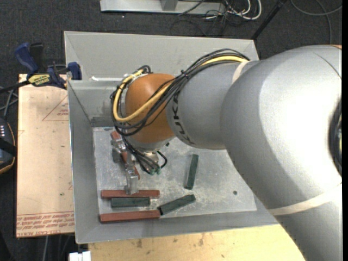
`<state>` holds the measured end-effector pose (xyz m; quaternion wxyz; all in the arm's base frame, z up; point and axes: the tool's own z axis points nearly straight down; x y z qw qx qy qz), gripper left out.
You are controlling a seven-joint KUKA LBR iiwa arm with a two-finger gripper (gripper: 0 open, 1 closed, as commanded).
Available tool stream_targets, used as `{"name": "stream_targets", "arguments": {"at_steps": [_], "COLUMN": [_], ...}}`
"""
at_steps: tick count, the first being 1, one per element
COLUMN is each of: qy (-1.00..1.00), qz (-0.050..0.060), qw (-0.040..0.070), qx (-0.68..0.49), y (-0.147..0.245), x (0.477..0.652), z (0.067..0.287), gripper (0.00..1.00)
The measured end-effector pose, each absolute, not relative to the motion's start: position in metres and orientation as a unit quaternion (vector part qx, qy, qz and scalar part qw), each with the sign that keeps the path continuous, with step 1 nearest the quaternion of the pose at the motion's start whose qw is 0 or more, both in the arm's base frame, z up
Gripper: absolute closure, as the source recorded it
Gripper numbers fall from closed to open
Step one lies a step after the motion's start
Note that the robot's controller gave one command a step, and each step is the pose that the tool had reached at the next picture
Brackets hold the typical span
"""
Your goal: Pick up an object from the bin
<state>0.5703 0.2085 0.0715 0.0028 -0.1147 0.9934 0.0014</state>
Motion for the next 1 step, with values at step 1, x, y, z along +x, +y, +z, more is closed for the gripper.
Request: {"name": "stream_targets", "arguments": {"at_steps": [1], "qy": [0.984], "qz": [0.0], "qw": [0.003], "qx": [-0.179], "y": [0.2115], "x": [0.5543], "z": [0.0788], "gripper": [0.0]}}
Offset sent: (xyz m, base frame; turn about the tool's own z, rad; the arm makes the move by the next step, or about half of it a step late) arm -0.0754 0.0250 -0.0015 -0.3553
